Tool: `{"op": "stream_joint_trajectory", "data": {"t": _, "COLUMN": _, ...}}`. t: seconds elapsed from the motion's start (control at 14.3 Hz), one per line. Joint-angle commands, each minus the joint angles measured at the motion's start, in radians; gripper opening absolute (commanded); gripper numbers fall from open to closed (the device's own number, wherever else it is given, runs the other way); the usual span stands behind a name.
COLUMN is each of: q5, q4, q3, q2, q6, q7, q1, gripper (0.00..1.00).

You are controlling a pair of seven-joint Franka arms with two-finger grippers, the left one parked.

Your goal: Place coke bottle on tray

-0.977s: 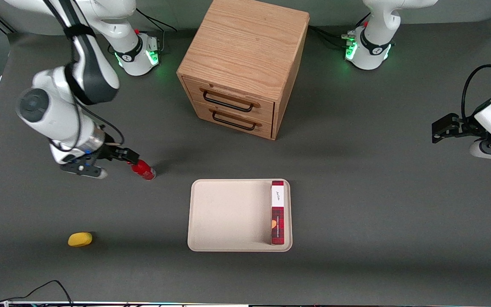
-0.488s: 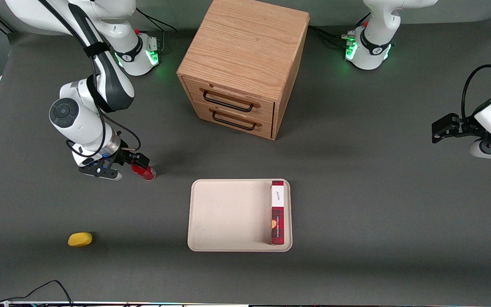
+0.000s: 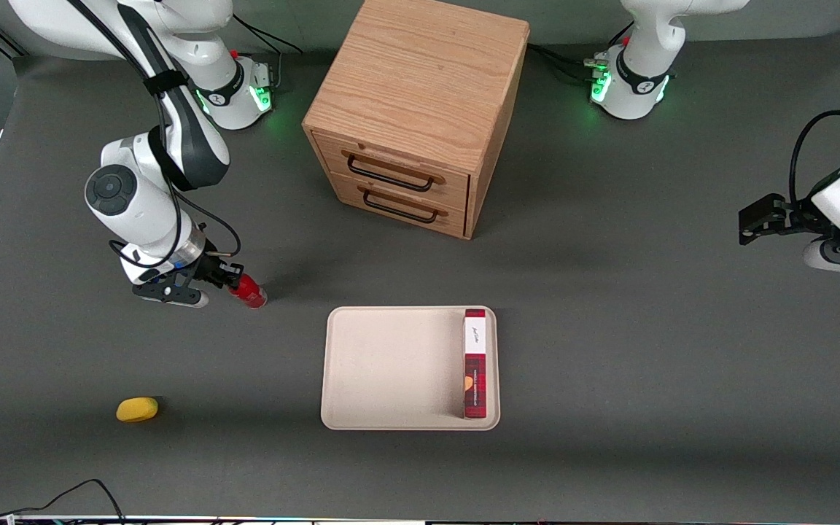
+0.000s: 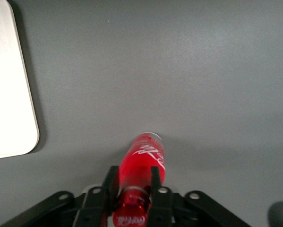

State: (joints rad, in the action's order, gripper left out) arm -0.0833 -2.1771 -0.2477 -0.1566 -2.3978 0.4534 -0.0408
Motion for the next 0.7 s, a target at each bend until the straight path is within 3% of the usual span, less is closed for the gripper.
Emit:
{"op": "stream_joint_trajectory", "data": {"t": 0.0, "q5": -0.018, "q4": 0.040, "q3": -0.001, "q2": 0.049, "q6": 0.076, "q7": 0.008, "q1": 0.001, "gripper": 0.00}}
{"op": "stream_joint_trajectory", "data": {"t": 0.28, "q5": -0.016, "q4": 0.299, "q3": -0.001, "q2": 0.068, "q6": 0.452, "q7": -0.042, "q1": 0.001, "gripper": 0.00}}
{"op": "stream_joint_trajectory", "data": {"t": 0.49, "q5": -0.007, "q4": 0.416, "q3": 0.001, "q2": 0.062, "q6": 0.569, "q7": -0.084, "q1": -0.002, "gripper": 0.00}}
{"op": "stream_joint_trajectory", "data": {"t": 0.56, "q5": -0.006, "q4": 0.439, "q3": 0.001, "q2": 0.054, "q6": 0.606, "q7": -0.084, "q1": -0.005, "gripper": 0.22}}
{"op": "stream_joint_trajectory", "data": {"t": 0.63, "q5": -0.004, "q4": 0.436, "q3": 0.002, "q2": 0.055, "q6": 0.611, "q7": -0.084, "q1": -0.007, "gripper": 0.94}}
